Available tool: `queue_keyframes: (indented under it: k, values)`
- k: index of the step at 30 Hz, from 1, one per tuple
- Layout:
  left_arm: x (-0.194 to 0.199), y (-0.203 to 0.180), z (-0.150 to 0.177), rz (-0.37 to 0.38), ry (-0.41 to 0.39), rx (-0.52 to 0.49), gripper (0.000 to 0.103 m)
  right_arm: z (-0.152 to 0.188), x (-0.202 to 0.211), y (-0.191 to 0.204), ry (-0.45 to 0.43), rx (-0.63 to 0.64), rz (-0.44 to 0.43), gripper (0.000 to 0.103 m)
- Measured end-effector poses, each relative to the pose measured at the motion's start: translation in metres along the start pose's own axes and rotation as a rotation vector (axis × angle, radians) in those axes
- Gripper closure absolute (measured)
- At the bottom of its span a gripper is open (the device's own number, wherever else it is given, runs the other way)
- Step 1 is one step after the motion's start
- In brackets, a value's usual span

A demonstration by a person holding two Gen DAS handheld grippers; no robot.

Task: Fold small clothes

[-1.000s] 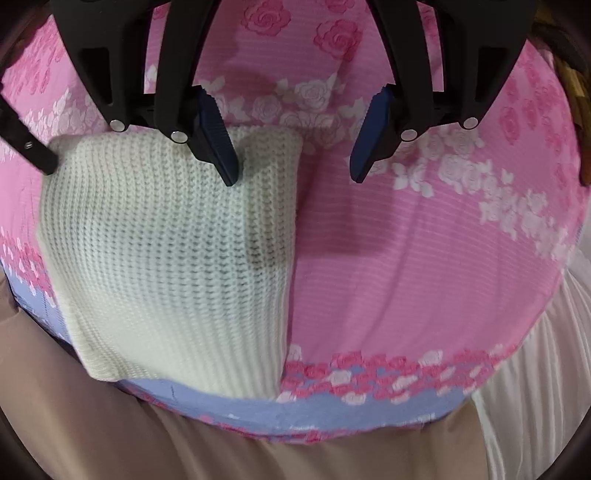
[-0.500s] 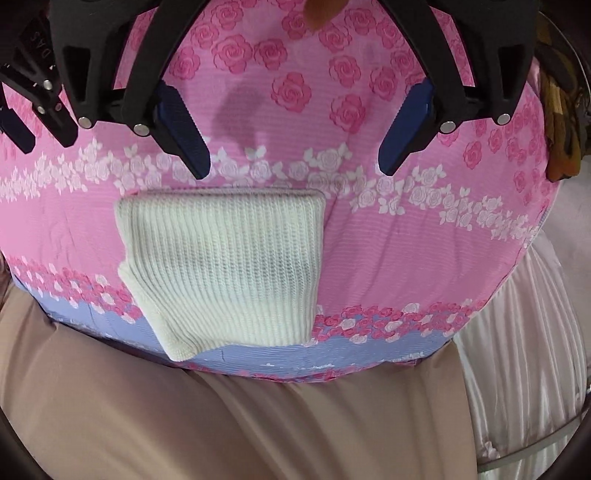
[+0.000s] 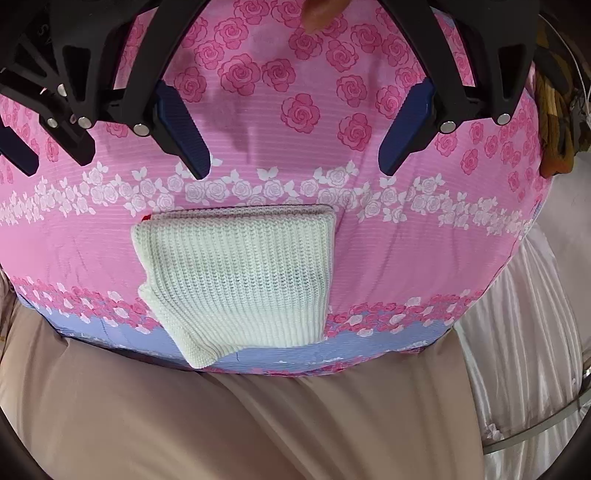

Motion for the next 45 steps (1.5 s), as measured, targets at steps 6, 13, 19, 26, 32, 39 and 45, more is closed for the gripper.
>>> queue_keyframes:
  k: [6,13,19,26,32,39,45]
  values:
    - [0.001,0.002,0.001,-0.009,-0.003,0.015,0.013,0.002,0.0,0.0,0.008,-0.002,-0.008,0.03]
    - [0.0,0.004,0.001,-0.019,-0.004,0.016,0.013,0.002,-0.002,0.002,0.016,-0.002,-0.011,0.03]
    - [-0.002,0.005,0.0,-0.022,-0.004,0.017,0.013,0.001,-0.004,0.003,0.018,-0.003,-0.009,0.03]
    - [-0.006,0.006,-0.001,-0.021,0.004,0.018,0.013,0.002,-0.007,0.004,0.027,-0.003,-0.003,0.03]
    - [-0.009,0.006,-0.001,-0.021,0.01,0.02,0.013,0.001,-0.009,0.004,0.03,-0.002,-0.001,0.03]
    - [-0.012,0.006,-0.001,-0.02,0.019,0.025,0.013,0.003,-0.009,0.006,0.033,-0.001,0.0,0.03]
    - [-0.013,0.006,-0.001,-0.021,0.02,0.026,0.013,0.0,-0.013,0.005,0.036,0.008,-0.002,0.03]
Point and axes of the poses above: each gripper's, at about its wrist camera, not at the fingertips, and x roughly against the way its jaws point, y to its left, z to its underside, the point moved 7 cm from there along -x, roughly the way its jaws point, and after that the axes turned 8 degrees about y, right-handed, at the moved point
